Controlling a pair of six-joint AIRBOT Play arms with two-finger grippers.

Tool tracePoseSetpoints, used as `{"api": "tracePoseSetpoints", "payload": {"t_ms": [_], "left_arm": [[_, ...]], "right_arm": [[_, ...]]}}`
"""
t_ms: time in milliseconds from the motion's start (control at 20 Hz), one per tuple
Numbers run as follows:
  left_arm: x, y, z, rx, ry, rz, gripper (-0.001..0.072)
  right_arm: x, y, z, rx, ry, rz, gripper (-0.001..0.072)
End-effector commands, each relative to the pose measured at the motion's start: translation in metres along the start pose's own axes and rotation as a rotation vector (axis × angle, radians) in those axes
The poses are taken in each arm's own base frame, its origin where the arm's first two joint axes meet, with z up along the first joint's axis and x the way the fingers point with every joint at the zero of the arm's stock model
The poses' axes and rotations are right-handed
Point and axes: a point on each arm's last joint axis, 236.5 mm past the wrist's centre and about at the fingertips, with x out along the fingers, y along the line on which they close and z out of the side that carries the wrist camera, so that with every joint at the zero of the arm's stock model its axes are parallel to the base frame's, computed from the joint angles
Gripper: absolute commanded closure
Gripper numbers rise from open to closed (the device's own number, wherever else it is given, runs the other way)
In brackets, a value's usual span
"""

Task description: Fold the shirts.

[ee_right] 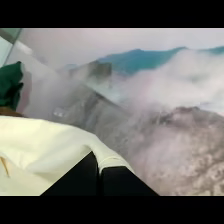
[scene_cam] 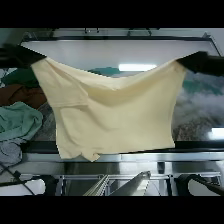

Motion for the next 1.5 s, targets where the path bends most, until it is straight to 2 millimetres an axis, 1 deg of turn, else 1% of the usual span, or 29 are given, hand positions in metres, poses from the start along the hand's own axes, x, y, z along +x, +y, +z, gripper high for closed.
{"api": "tracePoseSetpoints", "payload": {"t_ms": [0, 50, 100, 150, 200, 300, 400, 450, 500, 550, 600, 650, 700, 750, 900, 1000, 1100, 1150, 1200, 1250, 1300, 1350, 1400, 1450], "left_arm": [[0.060, 0.093, -0.011, -0.137, 0.078, 0.018, 0.0684], [0.071, 0.112, -0.012, -0.165, 0.089, 0.018, 0.0684], [0.080, 0.130, -0.013, -0.186, 0.094, 0.023, 0.0684], [0.085, 0.146, -0.014, -0.199, 0.098, 0.034, 0.0685], [0.089, 0.158, -0.012, -0.210, 0.092, 0.039, 0.0685], [0.091, 0.174, -0.008, -0.223, 0.082, 0.046, 0.0685], [0.090, 0.181, -0.012, -0.244, 0.098, 0.038, 0.0689], [0.087, 0.189, -0.019, -0.269, 0.114, 0.061, 0.0692], [0.086, 0.196, -0.033, -0.295, 0.155, 0.087, 0.0692], [0.085, 0.202, -0.050, -0.318, 0.205, 0.110, 0.0692], [0.083, 0.211, -0.069, -0.345, 0.266, 0.148, 0.0692], [0.081, 0.217, -0.084, -0.368, 0.312, 0.176, 0.0692], [0.080, 0.220, -0.097, -0.391, 0.347, 0.190, 0.0693], [0.081, 0.220, -0.105, -0.408, 0.368, 0.185, 0.0693], [0.081, 0.214, -0.123, -0.451, 0.417, 0.151, 0.0693], [0.081, 0.211, -0.129, -0.472, 0.434, 0.141, 0.0693], [0.081, 0.210, -0.129, -0.478, 0.436, 0.139, 0.0703], [0.081, 0.209, -0.129, -0.486, 0.438, 0.137, 0.0701], [0.079, 0.205, -0.131, -0.496, 0.452, 0.130, 0.0590], [0.076, 0.204, -0.132, -0.530, 0.456, 0.132, 0.0347], [0.071, 0.200, -0.132, -0.563, 0.461, 0.130, 0.0136], [0.064, 0.198, -0.131, -0.588, 0.462, 0.130, -0.0006], [0.056, 0.194, -0.130, -0.614, 0.467, 0.128, -0.0004], [0.047, 0.189, -0.129, -0.630, 0.474, 0.120, -0.0004]], "right_arm": [[0.066, -0.083, -0.032, 0.141, 0.041, -0.053, 0.0696], [0.079, -0.102, -0.038, 0.188, 0.033, -0.053, 0.0696], [0.088, -0.117, -0.043, 0.236, 0.019, -0.045, 0.0696], [0.095, -0.130, -0.042, 0.278, -0.008, -0.024, 0.0696], [0.098, -0.140, -0.039, 0.315, -0.044, -0.005, 0.0696], [0.096, -0.161, -0.028, 0.372, -0.119, 0.016, 0.0696], [0.088, -0.178, -0.030, 0.391, -0.126, 0.014, 0.0696], [0.082, -0.181, -0.032, 0.398, -0.118, 0.026, 0.0696], [0.079, -0.182, -0.037, 0.402, -0.102, 0.043, 0.0696], [0.078, -0.183, -0.043, 0.399, -0.081, 0.051, 0.0696], [0.080, -0.183, -0.052, 0.388, -0.049, 0.051, 0.0696], [0.082, -0.184, -0.061, 0.371, -0.013, 0.042, 0.0695], [0.083, -0.186, -0.071, 0.352, 0.021, 0.028, 0.0695], [0.084, -0.189, -0.080, 0.335, 0.054, 0.013, 0.0695], [0.081, -0.193, -0.102, 0.276, 0.148, -0.016, 0.0695], [0.079, -0.196, -0.112, 0.249, 0.189, -0.033, 0.0695], [0.079, -0.197, -0.117, 0.237, 0.208, -0.037, 0.0694], [0.079, -0.195, -0.117, 0.237, 0.211, -0.031, 0.0671], [0.078, -0.192, -0.117, 0.236, 0.215, -0.021, 0.0528], [0.075, -0.188, -0.116, 0.234, 0.217, -0.007, 0.0439], [0.070, -0.184, -0.112, 0.226, 0.217, 0.002, 0.0433], [0.061, -0.181, -0.109, 0.227, 0.222, -0.004, 0.0432], [0.050, -0.181, -0.107, 0.227, 0.235, -0.022, 0.0432], [0.034, -0.181, -0.107, 0.224, 0.262, -0.051, 0.0433]]}}
